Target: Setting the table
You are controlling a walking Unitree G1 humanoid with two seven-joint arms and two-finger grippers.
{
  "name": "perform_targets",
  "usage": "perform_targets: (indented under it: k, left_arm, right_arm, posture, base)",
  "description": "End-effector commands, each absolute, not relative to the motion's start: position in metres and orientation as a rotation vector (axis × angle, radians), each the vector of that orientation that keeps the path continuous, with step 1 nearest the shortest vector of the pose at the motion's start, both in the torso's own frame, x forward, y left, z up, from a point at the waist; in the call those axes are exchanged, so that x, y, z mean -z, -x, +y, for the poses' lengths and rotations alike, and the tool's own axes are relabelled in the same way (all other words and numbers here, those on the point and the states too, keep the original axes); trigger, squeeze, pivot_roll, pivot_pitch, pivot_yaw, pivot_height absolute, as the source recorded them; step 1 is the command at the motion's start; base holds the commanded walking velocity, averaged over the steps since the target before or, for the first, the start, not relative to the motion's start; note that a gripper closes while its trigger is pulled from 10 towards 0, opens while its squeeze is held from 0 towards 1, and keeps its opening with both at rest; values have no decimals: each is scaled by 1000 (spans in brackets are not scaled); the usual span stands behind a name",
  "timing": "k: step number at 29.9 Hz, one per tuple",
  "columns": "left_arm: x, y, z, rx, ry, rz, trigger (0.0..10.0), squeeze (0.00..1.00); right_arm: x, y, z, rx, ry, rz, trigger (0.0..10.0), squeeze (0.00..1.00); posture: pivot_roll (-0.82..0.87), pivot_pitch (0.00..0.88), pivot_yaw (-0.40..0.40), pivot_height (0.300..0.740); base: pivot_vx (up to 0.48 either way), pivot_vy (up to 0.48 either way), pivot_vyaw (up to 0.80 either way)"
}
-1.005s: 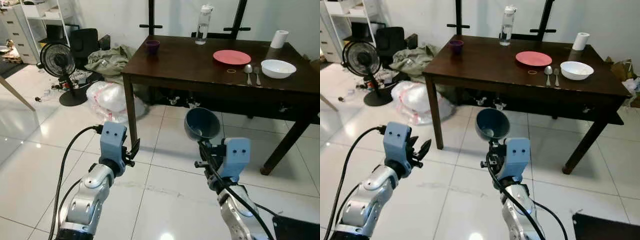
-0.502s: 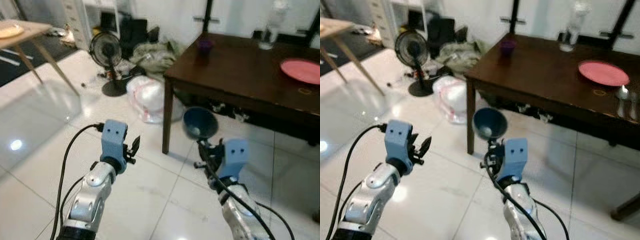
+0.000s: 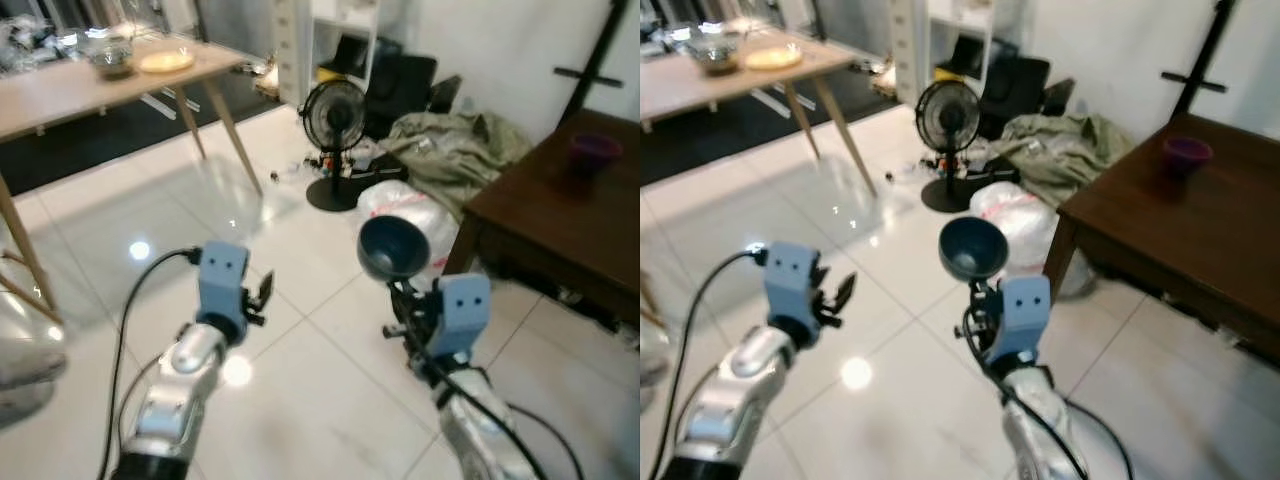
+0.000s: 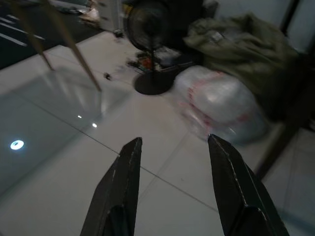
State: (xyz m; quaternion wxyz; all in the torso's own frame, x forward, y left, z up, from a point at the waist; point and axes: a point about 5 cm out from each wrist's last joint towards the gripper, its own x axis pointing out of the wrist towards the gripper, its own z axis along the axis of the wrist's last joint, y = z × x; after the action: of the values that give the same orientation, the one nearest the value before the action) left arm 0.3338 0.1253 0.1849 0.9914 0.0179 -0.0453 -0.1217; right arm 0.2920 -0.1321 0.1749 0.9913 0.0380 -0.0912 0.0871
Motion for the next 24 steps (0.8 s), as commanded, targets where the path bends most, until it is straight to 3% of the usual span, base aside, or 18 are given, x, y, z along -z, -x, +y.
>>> perform_targets:
  k: [1,13,24]
  left_arm:
    - [-177,-332,133,217,-41,-66,10000,0]
    - [-177,-334,136,183,-47,-70,10000,0]
    - [-178,-336,137,172,-39,-70,10000,0]
  right_arm:
    - [-174,-291,-124,-201,-83,-183,10000,0]
    - [-174,-292,-123,-204,-90,-187,10000,0]
    - [-177,-294,-127,-172,-143,-205,10000,0]
  posture:
    - [50,97,93,740]
    - [56,84,92,740]
    - [59,79,93,740]
  base:
    - [458,0,781]
    - [463,0,783]
    - [480,0,0]
